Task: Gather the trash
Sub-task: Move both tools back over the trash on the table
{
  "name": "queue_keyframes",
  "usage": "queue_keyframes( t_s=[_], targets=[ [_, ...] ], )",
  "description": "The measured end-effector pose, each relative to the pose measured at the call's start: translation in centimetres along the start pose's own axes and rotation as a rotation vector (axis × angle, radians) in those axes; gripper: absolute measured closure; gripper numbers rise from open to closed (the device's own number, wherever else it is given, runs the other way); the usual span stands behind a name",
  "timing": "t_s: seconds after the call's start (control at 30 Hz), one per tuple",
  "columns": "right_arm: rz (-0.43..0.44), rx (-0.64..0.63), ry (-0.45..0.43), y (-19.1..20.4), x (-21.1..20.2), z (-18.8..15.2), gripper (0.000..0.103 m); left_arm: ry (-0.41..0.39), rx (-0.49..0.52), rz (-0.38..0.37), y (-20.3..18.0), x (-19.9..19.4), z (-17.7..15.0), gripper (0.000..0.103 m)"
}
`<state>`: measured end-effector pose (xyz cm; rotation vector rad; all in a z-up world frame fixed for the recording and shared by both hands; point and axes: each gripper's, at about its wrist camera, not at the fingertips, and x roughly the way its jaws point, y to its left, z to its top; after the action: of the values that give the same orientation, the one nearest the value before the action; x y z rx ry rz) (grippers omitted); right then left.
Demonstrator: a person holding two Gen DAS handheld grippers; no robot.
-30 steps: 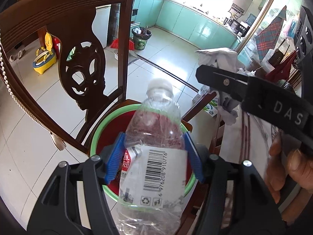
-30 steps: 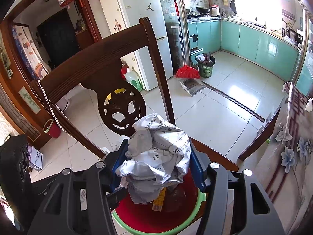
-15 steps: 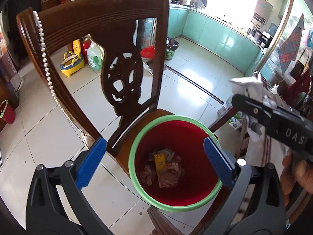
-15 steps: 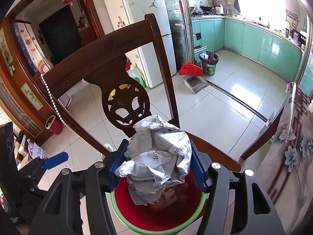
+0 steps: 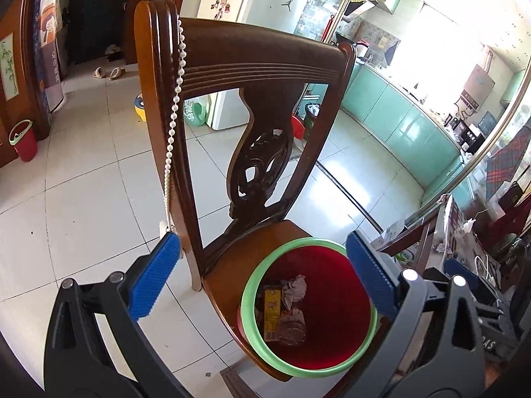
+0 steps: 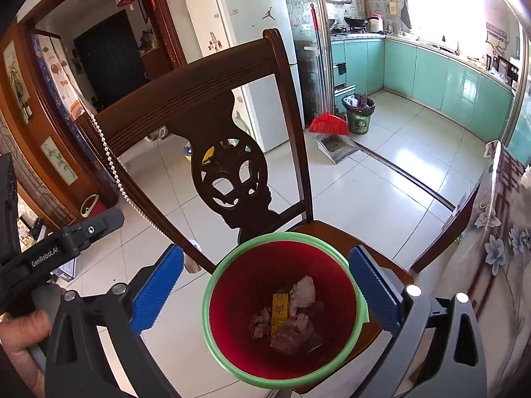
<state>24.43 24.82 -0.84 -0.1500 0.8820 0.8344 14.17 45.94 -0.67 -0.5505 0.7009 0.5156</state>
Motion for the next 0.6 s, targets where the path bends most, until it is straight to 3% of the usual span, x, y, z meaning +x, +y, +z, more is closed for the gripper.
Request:
queue_keyframes(
  t_s=[0.2, 0.6],
  targets=[
    [-0.021, 0.025, 0.005, -0.3, -2.0, -1.6, 0.007, -0.018, 0.029, -0.035, -1.2, -0.8, -0.3, 0.005],
    [-0.092, 0.057, -0.052, -2.0, -10.2, -5.7, 0.007, -0.028, 0.225, -0.110, -6.9, -4.4, -3.6, 0.005]
  ],
)
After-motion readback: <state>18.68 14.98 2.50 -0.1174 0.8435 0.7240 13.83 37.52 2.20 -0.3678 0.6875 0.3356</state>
